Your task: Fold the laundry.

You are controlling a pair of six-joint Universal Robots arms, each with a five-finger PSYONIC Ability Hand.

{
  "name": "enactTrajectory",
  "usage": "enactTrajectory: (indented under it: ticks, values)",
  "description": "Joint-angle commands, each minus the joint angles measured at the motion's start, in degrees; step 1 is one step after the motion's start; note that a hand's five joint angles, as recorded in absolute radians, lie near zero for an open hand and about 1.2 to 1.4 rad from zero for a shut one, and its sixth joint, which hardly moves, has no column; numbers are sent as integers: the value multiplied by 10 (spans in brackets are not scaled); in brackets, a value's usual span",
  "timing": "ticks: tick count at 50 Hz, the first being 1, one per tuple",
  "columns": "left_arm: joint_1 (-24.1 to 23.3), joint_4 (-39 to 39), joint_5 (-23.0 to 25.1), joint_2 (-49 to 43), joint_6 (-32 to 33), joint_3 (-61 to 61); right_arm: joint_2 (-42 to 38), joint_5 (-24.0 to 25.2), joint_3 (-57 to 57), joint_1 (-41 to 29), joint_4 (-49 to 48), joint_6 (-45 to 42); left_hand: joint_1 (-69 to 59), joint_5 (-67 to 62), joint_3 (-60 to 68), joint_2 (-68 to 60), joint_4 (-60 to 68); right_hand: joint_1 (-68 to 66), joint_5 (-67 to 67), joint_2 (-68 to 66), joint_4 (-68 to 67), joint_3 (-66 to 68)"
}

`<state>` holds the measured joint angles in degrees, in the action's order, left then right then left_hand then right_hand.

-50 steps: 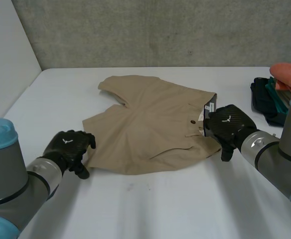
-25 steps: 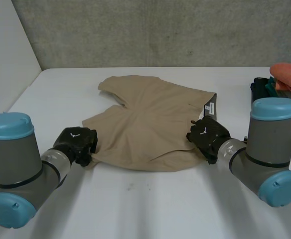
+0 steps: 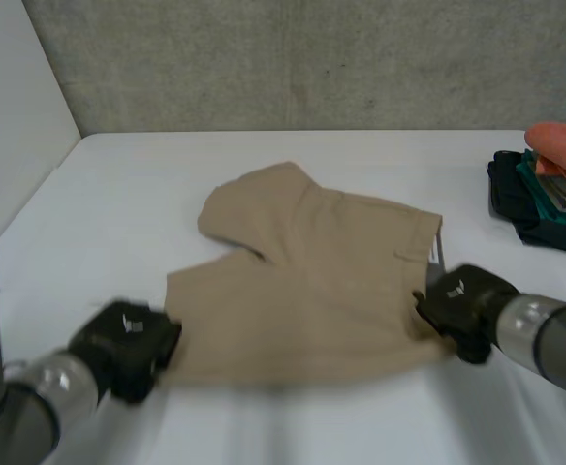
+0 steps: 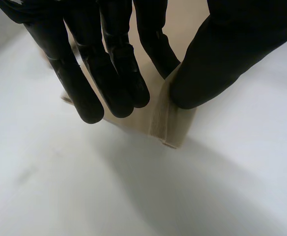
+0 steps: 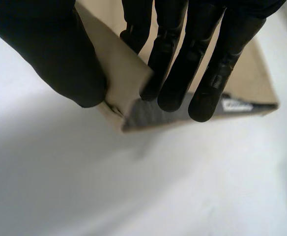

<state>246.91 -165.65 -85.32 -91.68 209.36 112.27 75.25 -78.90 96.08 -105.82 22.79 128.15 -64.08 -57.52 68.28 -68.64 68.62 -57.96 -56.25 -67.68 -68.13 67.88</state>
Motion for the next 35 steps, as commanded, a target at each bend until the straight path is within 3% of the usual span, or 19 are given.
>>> enactTrajectory:
  ticks: [1, 7, 15, 20, 27, 32, 35]
  values:
    - [-71, 110, 1, 17, 30, 28, 19, -3, 31, 21, 77, -52, -159, -125, 117, -114, 114, -220, -137, -123, -119, 121]
    - [-81, 110, -2, 1, 39, 8, 24, 2, 51, 27, 90, -60, -159, -125, 117, -114, 114, -220, -137, -123, -119, 121]
    - [-80, 56, -2, -103, 53, -150, 25, 21, 8, 64, 56, -26, -159, -125, 117, -114, 114, -220, -137, -123, -119, 121]
    - [-69, -91, -5, -220, 69, -299, 8, 22, -47, 65, -43, 94, -159, -125, 117, -114, 114, -220, -137, -123, -119, 121]
    - [-62, -300, -5, -364, 116, -431, -90, 6, -112, 56, -136, 148, -159, -125, 117, -114, 114, -220, -137, -123, -119, 121]
    - [-52, -440, 1, -472, 155, -515, -154, -91, -172, 12, -231, 154, -159, -125, 117, -114, 114, -220, -137, -123, -119, 121]
    - [-49, -472, 2, -520, 155, -563, -202, -129, -203, -4, -307, 150, -159, -125, 117, -114, 114, -220, -137, -123, -119, 121]
